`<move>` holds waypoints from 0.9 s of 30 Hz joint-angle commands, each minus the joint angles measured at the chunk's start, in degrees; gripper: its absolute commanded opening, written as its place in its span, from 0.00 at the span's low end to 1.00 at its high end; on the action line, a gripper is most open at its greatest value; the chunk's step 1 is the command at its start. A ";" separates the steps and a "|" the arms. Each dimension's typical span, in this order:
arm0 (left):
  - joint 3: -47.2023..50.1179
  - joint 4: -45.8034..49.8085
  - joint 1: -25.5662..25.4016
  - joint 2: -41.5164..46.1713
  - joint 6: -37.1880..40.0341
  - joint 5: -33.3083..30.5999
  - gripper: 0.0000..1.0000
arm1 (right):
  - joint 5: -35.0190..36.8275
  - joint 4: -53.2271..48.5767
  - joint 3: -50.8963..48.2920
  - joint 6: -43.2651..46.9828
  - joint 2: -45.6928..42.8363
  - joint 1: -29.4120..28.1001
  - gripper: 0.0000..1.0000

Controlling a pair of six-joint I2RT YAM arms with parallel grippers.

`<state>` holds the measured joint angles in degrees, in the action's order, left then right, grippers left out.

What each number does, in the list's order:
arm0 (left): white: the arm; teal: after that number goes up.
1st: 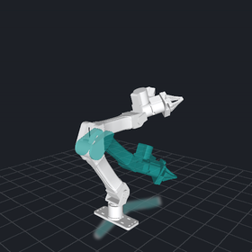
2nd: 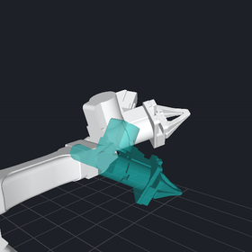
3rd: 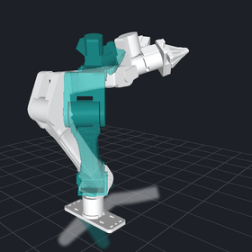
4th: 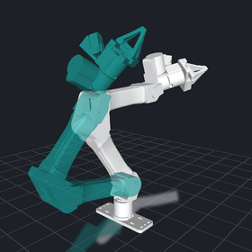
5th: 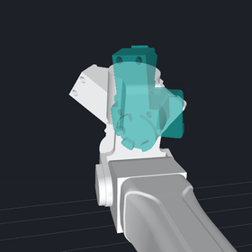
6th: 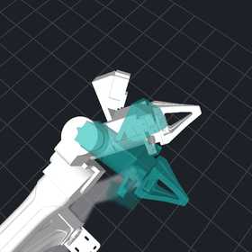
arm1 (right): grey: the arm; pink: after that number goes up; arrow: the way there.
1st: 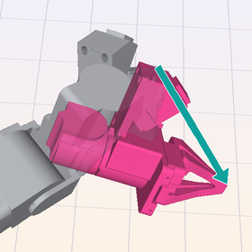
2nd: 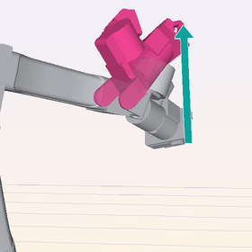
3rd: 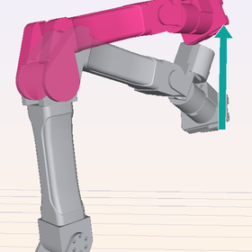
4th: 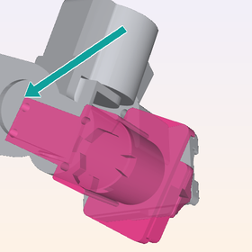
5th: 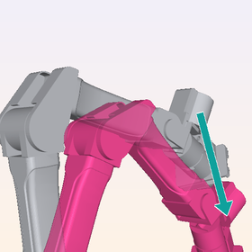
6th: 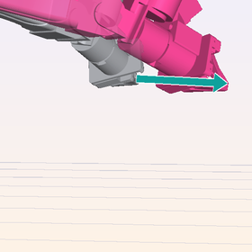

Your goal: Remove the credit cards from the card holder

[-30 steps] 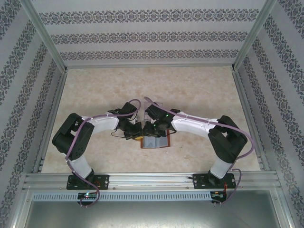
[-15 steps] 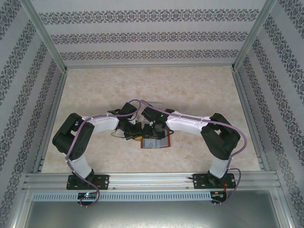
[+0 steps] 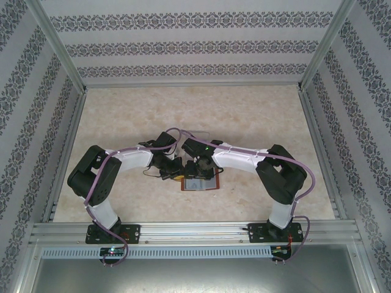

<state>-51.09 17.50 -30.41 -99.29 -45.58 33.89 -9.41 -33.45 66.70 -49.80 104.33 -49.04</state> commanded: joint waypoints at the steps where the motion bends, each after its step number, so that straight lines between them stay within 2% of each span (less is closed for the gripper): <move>1: 1.24 0.02 -0.88 -0.14 0.67 0.24 0.06 | 2.14 -2.23 0.78 -0.35 1.56 -0.97 0.55; 11: 1.24 0.17 -0.88 -0.21 0.65 0.22 0.06 | 2.20 -3.02 1.24 0.23 3.14 -0.97 0.67; 16: 1.13 0.37 -0.88 -0.12 0.63 0.26 0.06 | 2.46 -3.35 1.50 0.49 3.62 -0.97 0.69; 22: 0.95 1.22 -0.88 0.50 0.93 -0.33 0.06 | 4.58 -3.97 0.91 -0.12 -0.65 -1.07 0.62; 27: 0.95 1.11 -0.90 0.23 0.84 -0.30 0.06 | 2.26 -1.09 0.01 -0.89 -3.25 -1.13 0.49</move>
<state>-50.89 17.30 -30.39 -99.20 -45.23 33.89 -6.92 -35.77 67.20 -49.89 103.74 -49.67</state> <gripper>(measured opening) 0.061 0.497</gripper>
